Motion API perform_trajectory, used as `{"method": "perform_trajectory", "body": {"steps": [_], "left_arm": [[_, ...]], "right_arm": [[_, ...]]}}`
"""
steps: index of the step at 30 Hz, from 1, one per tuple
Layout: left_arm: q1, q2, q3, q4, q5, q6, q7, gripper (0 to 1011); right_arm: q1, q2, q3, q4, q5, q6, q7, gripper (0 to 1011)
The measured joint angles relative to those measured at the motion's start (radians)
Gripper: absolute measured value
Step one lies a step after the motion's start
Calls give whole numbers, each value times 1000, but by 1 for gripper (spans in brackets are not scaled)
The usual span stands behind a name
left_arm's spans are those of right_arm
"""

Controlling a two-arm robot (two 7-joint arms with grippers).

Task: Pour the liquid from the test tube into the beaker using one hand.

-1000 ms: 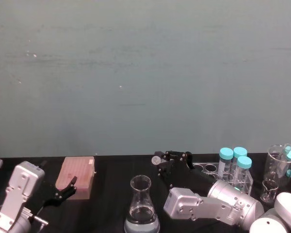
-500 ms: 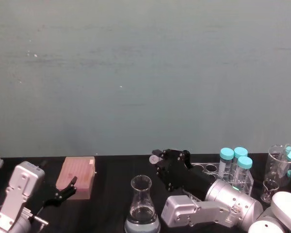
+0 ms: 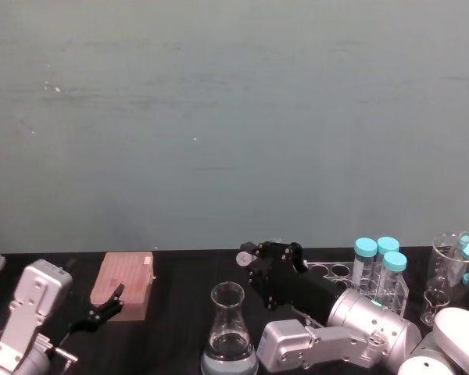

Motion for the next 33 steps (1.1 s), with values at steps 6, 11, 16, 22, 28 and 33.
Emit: {"method": "perform_trajectory", "body": {"steps": [6,11,16,22,28,33], "left_arm": [[0,0,0,0,0,0,0,1000],[0,0,0,0,0,0,0,1000],[0,0,0,0,0,0,0,1000],[0,0,0,0,0,0,0,1000],[0,0,0,0,0,0,0,1000],[0,0,0,0,0,0,0,1000]], "right_arm": [[4,5,-10,1,-20,-5,-14,216],[6,9,-17,1,-38,-7,-29,216],[11,15,-27,4,-64,-13,-52,216],[15,21,-38,5,-88,-16,-74,215],[21,26,-49,5,-111,-18,-94,216],[26,30,-57,6,-126,-18,-108,216]]}}
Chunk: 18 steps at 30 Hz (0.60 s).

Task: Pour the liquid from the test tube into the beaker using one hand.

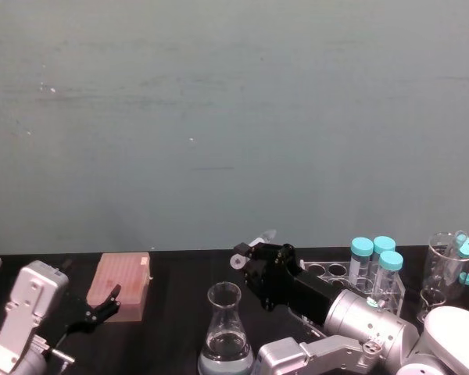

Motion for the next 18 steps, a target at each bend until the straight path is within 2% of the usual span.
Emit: {"method": "perform_trajectory", "body": {"steps": [18], "left_arm": [[0,0,0,0,0,0,0,1000]], "right_arm": [[22,13,-29,5,-42,10,-21,216]]}}
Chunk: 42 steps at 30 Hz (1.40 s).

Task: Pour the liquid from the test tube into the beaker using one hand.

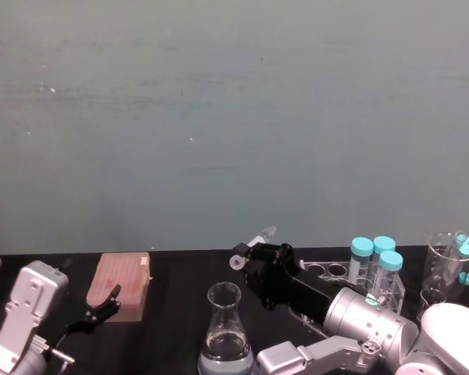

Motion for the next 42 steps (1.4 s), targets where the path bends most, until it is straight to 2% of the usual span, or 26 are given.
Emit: {"method": "perform_trajectory", "body": {"steps": [42], "left_arm": [[0,0,0,0,0,0,0,1000]], "right_arm": [[32,24,-68,1,-78,24,-39,215]]}}
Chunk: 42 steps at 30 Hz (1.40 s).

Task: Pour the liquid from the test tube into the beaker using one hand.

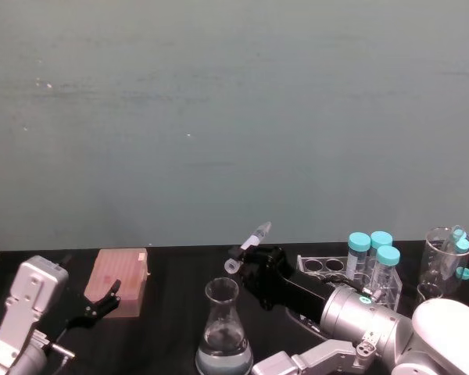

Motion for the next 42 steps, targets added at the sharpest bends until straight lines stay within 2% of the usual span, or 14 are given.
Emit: {"method": "perform_trajectory", "body": {"steps": [30,42], "left_arm": [[0,0,0,0,0,0,0,1000],[0,0,0,0,0,0,0,1000]], "right_arm": [[27,15,-50,16,-82,19,-79,215],[34,20,-62,22,-95,25,-95,216]]}}
